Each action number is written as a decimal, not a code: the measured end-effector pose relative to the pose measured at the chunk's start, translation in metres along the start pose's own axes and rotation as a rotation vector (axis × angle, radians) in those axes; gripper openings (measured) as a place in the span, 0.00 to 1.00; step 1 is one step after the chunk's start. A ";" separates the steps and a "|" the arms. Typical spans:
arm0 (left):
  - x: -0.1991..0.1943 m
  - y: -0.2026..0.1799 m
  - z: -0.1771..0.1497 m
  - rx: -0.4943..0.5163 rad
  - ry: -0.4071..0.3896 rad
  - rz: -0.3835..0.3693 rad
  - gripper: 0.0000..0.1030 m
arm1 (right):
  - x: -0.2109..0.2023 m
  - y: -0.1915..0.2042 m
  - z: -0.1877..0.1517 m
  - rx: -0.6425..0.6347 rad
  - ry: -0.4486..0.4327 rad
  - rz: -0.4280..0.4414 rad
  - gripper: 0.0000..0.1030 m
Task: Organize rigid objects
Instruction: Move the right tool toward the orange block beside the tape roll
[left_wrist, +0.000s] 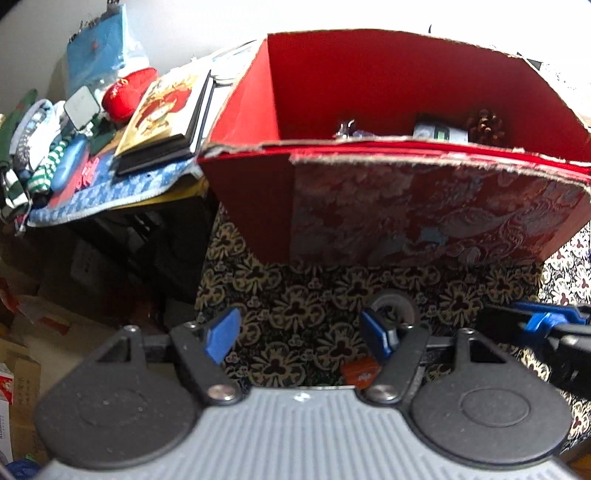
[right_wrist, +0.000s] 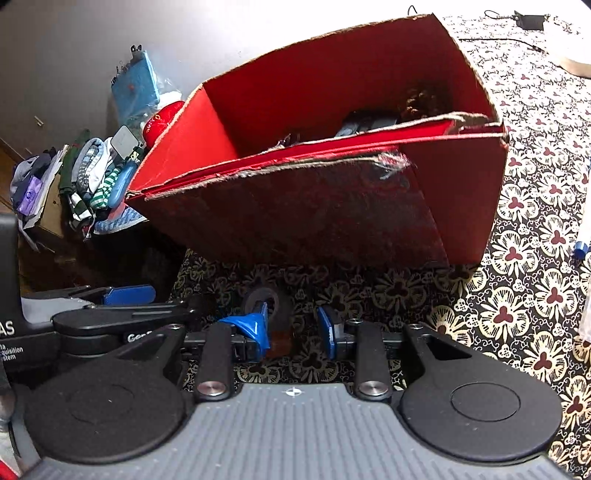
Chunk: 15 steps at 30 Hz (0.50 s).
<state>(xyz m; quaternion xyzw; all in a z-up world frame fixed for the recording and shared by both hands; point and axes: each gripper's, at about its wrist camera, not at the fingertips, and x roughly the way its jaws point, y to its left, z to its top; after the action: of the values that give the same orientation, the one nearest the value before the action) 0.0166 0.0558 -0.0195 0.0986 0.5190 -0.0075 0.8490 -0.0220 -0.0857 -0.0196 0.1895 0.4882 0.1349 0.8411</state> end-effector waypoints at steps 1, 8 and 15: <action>0.002 0.002 -0.002 0.003 0.001 -0.010 0.69 | 0.001 -0.001 0.000 0.003 0.003 -0.001 0.12; 0.010 0.018 -0.022 0.036 0.001 -0.141 0.69 | 0.012 -0.011 -0.001 0.031 0.053 0.003 0.12; 0.014 0.029 -0.045 0.079 -0.008 -0.263 0.69 | 0.024 -0.022 -0.004 0.094 0.113 0.027 0.12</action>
<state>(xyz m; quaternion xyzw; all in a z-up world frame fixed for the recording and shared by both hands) -0.0137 0.0933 -0.0469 0.0630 0.5233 -0.1395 0.8383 -0.0132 -0.0945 -0.0497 0.2275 0.5382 0.1338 0.8004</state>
